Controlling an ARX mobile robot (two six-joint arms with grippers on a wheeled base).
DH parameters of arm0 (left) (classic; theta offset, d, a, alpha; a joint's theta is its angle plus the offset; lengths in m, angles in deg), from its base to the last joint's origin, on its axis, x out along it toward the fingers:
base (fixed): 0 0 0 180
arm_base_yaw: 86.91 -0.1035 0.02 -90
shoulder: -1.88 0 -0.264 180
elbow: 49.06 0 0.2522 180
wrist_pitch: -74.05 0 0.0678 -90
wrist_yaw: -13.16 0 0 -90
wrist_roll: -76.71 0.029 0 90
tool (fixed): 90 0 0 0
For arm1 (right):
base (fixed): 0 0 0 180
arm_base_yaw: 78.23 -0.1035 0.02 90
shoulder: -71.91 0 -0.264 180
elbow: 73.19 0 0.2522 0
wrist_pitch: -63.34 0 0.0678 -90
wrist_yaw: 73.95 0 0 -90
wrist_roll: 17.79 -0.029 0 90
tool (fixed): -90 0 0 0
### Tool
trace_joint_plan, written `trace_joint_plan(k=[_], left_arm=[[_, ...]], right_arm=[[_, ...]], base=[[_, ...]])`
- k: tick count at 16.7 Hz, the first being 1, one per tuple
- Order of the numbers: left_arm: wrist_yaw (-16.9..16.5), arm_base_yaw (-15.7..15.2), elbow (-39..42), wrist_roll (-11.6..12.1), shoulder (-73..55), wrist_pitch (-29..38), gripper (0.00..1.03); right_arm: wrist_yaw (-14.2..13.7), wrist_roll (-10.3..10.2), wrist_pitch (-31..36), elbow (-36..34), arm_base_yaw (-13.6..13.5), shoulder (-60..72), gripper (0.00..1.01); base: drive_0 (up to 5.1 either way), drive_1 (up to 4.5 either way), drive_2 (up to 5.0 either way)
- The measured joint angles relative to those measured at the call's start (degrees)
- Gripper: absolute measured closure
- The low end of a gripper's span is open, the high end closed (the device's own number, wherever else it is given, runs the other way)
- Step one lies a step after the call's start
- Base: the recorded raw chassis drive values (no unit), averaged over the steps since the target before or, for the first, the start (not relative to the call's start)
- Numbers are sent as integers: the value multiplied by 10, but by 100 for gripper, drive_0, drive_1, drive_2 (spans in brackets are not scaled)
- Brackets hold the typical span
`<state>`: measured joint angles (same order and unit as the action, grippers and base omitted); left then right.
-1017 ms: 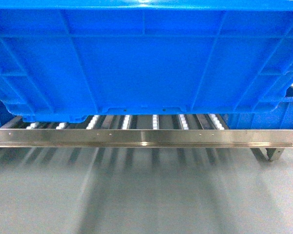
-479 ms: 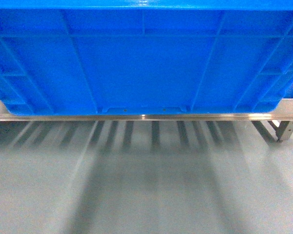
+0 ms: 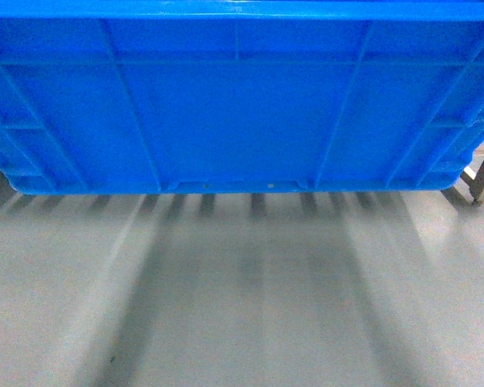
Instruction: Place box next to blue box on left shelf
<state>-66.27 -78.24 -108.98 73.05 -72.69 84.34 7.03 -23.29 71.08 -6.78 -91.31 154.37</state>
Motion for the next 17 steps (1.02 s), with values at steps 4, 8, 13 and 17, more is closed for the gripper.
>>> trace_joint_plan(k=[4,8,13,17], left_arm=[[0,0,0,0,0,4,94],[0,0,0,0,0,4,94],[1,0,0,0,0,5,94],[0,1,0,-1,0,5,94]], right_arm=[[0,0,6,0,0,0,92],[0,0,4,0,0,0,92],[0,0,5,0,0,0,92],[-1,2,6,0,0,0,92]], base=[[0,0,0],[72,50,-125],[160,275,-458],[28,425,-369]])
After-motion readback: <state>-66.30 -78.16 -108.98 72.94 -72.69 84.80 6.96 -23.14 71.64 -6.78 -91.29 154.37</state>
